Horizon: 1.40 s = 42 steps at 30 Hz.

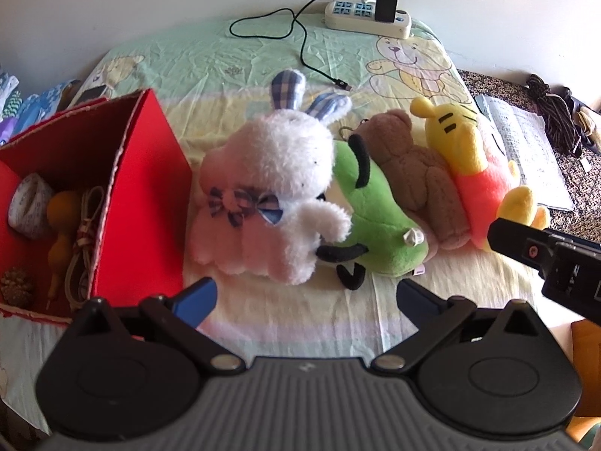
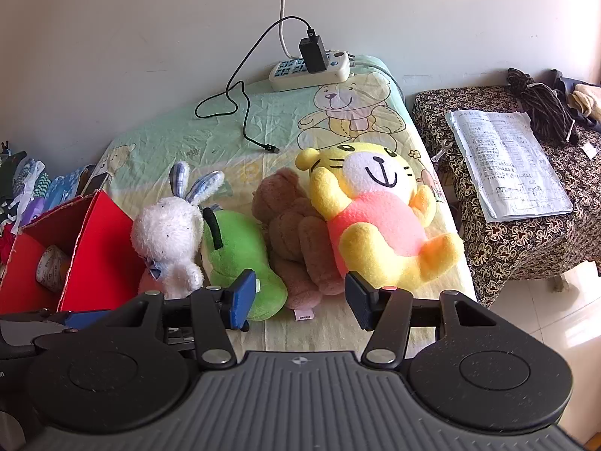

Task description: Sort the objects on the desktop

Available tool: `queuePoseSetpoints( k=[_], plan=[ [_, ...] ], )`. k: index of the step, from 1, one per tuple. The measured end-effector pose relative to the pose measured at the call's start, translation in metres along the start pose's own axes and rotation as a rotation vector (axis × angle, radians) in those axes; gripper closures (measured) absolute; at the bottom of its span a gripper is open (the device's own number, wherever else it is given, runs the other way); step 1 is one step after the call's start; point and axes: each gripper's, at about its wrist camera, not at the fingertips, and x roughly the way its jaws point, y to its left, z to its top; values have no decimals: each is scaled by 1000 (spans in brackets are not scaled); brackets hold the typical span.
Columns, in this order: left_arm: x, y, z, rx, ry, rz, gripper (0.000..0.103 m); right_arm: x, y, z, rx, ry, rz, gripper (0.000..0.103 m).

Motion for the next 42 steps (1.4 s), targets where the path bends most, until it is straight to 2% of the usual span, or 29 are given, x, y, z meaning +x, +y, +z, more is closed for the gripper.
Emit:
queuePoseSetpoints(
  k=[6,13,16,21,25,29,34,38,42],
  plan=[
    [2,-8,1,0,5,-23,1,0,-4,0,-5,1,18,46],
    [3,-21,4,14,-9,4,1,-1,-15,4,-6,-2,42,46],
    [3,-25,8,13,-11,-31,1,-6,-21,8,-10,-11,78,46],
    [-4,-36,18,44,-75,-76,1,-19,-47,23,26,-90,91,46],
    [-5,-53,30,94,-107,-157,2,-12,-76,32,83,-116,59,46],
    [1,-75,41,131,-116,-259,3,9,-103,38,142,-92,50,47],
    [22,-97,60,121,-74,-315,3,36,-134,47,254,-52,111,46],
    [46,-108,71,106,-29,-306,3,54,-154,50,335,-27,146,46],
    [69,-111,80,81,36,-333,3,74,-167,50,367,27,205,45]
  ],
)
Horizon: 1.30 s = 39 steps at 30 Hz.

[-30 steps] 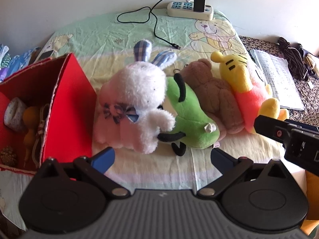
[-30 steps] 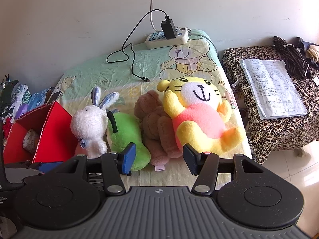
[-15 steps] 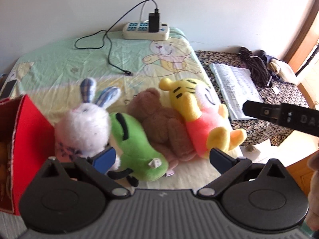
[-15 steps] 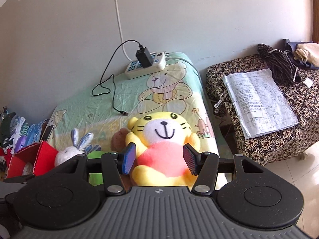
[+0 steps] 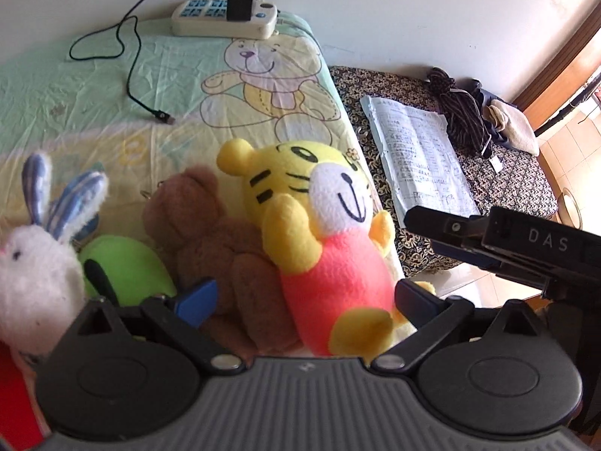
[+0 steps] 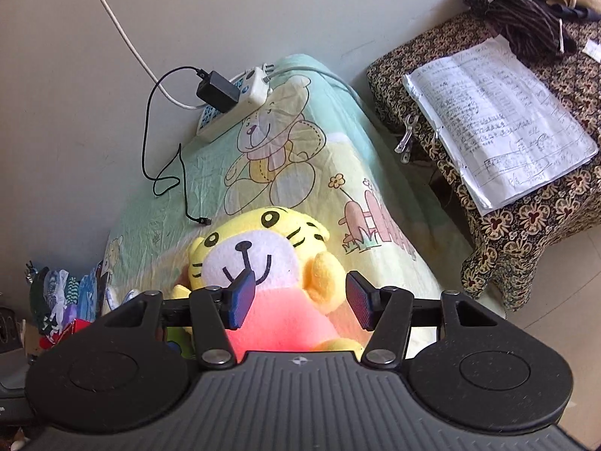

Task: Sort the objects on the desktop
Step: 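Lift the tiger plush with the right gripper and carry it toward the red box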

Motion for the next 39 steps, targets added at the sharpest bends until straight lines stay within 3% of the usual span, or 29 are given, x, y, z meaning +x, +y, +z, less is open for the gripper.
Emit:
queuePoseSetpoints(
  k=[8,21,24,26,35,39],
  plan=[
    [25,-5,9,36,39,10,8,28,-30,7,143,104,154,45],
    [38,-15,14,83,13,52,11,52,-42,7,205,172,205,39],
    [38,-21,13,116,2,69,16,57,-47,2,265,226,264,39],
    [37,-24,12,132,4,43,30,58,-49,-3,302,248,292,42],
    [21,-23,5,131,-15,16,29,36,-31,-7,234,234,340,48],
    [1,-17,-3,143,-47,0,19,27,-21,-14,233,253,397,56]
  ],
)
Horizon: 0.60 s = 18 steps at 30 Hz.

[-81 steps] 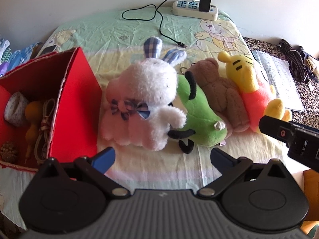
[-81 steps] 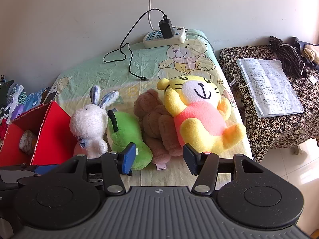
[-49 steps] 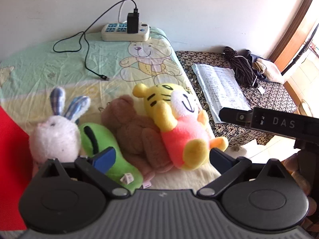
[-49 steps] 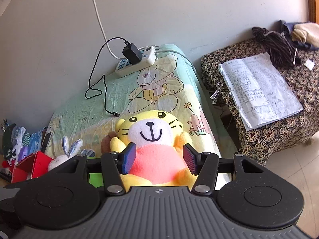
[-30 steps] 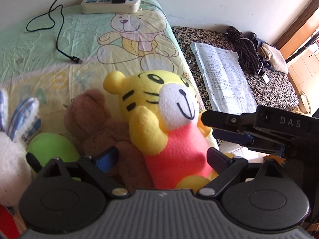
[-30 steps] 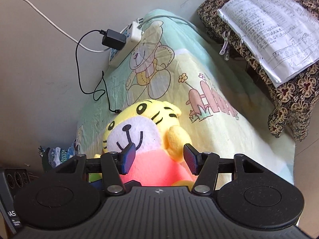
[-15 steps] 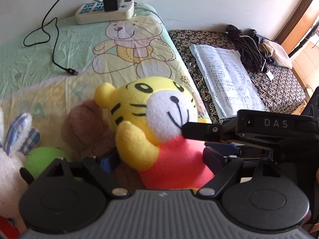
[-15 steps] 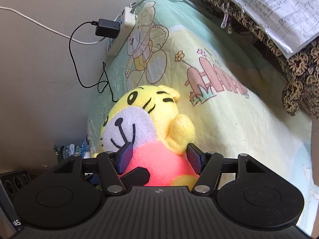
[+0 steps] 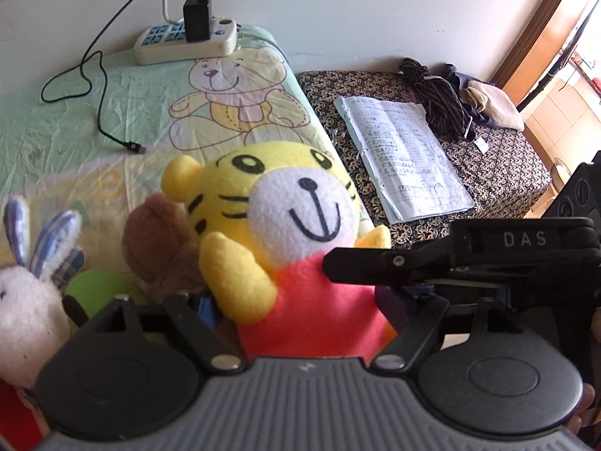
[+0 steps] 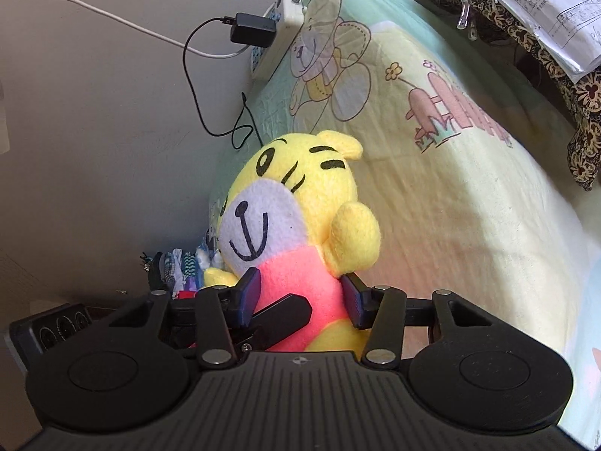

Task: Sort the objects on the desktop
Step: 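Lift the tiger plush with the right gripper and carry it toward the red box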

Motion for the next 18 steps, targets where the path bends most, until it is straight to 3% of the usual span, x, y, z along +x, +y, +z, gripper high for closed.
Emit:
queuePoseSetpoints(
  k=[6,14,18],
  plan=[
    [-28,2,-16,19,-45,-18,17,-4,28,-21,-97,10,-10,58],
    [-78,0,-33,40,-163,-74,17,-32,73,-50,-245,-39,-4,60],
    [-106,2,-43,45,-226,-55,15,-34,96,-65,-309,-52,26,61]
  ],
)
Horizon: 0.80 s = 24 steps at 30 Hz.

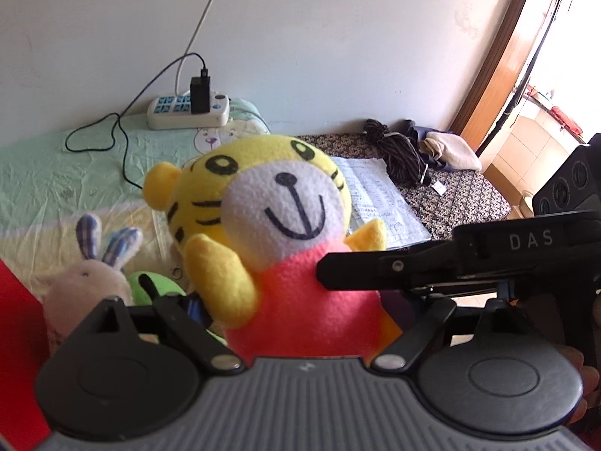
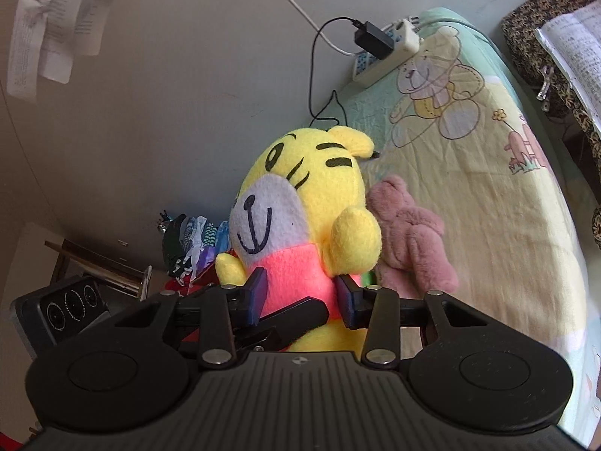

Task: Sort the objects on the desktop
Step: 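Lift the tiger plush with the right gripper and carry it toward the red box, then lower the tiger plush into the red box and open the right gripper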

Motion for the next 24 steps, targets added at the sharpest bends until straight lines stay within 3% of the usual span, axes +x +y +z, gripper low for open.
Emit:
queuePoseSetpoints(
  k=[12,18,24],
  plan=[
    [-83,58,-26,-64,-111,94,14,55,76,-26,-135,54,61,61],
    [-112,112,-36,-73,-128,68,14,93,114,-47,-167,45,19,61],
    [-136,173,-45,-49,-108,-17,14,128,151,-76,-153,-3,-59,61]
  ],
)
